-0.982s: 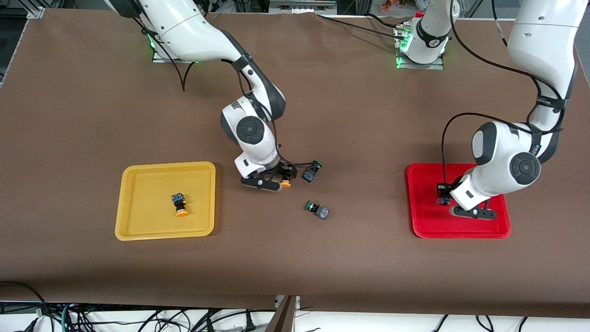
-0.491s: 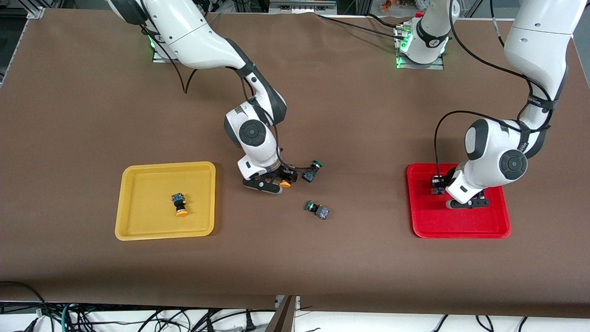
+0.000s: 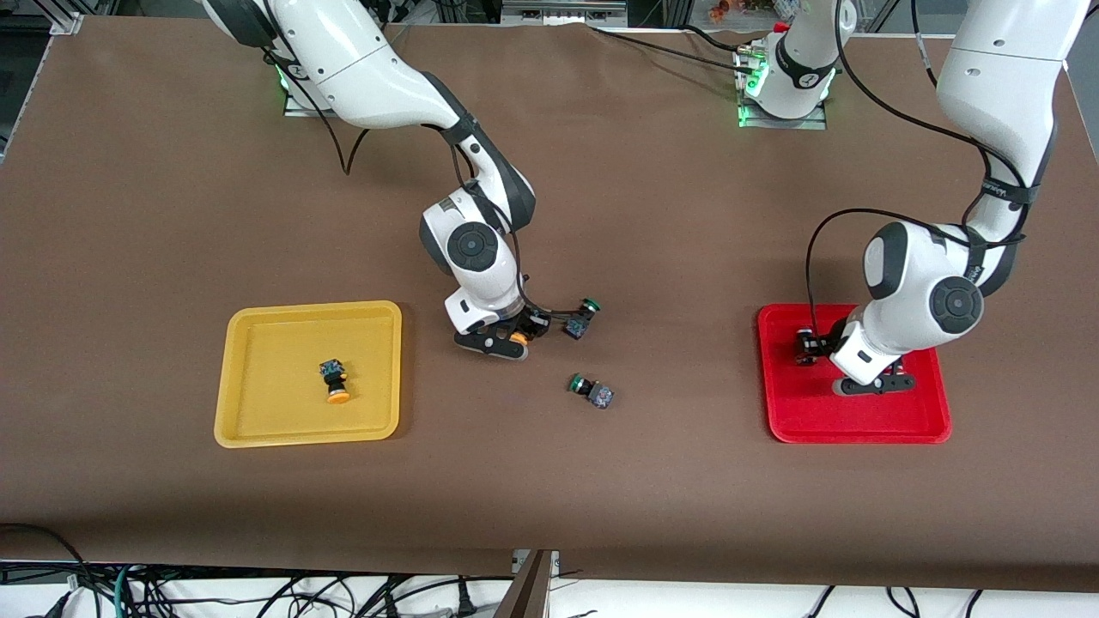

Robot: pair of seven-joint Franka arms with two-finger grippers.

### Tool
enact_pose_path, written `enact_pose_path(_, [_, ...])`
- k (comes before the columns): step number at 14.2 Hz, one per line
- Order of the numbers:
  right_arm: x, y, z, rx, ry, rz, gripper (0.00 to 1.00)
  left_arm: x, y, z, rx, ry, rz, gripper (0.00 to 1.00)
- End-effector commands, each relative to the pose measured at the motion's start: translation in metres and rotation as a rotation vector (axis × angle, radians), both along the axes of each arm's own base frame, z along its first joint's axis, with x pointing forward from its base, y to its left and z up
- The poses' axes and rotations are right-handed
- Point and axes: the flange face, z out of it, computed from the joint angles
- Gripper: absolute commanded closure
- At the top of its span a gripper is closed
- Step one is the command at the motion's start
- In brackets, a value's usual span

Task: Place red and yellow buttons in trays
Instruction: 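Release the red button in the tray while the right gripper places a yellow button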

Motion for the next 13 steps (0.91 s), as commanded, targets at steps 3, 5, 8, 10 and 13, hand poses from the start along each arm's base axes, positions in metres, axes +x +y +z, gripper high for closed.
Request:
enact_pose_path(3, [0.035, -0.052, 0.041, -0.033, 0.017, 0.095, 1.00, 0.044, -0.017, 0.107, 0.015, 0.006, -0.030, 0.00])
enact_pose_path(5, [0.058, -0.106, 0.069, -0.068, 0.041, 0.210, 1.00, 0.055, -0.014, 0.146, 0.020, 0.004, -0.029, 0.00])
enact_pose_path(8, [0.090, -0.199, 0.082, -0.118, 0.087, 0.371, 1.00, 0.054, 0.003, 0.205, 0.017, 0.056, -0.010, 0.00])
enact_pose_path(10, [0.099, -0.250, 0.065, -0.113, 0.102, 0.391, 1.00, 0.050, 0.005, 0.242, 0.015, 0.066, -0.006, 0.00])
enact_pose_path(13, [0.096, -0.262, 0.053, -0.074, 0.126, 0.368, 1.00, 0.027, 0.003, 0.315, 0.034, 0.065, -0.011, 0.00])
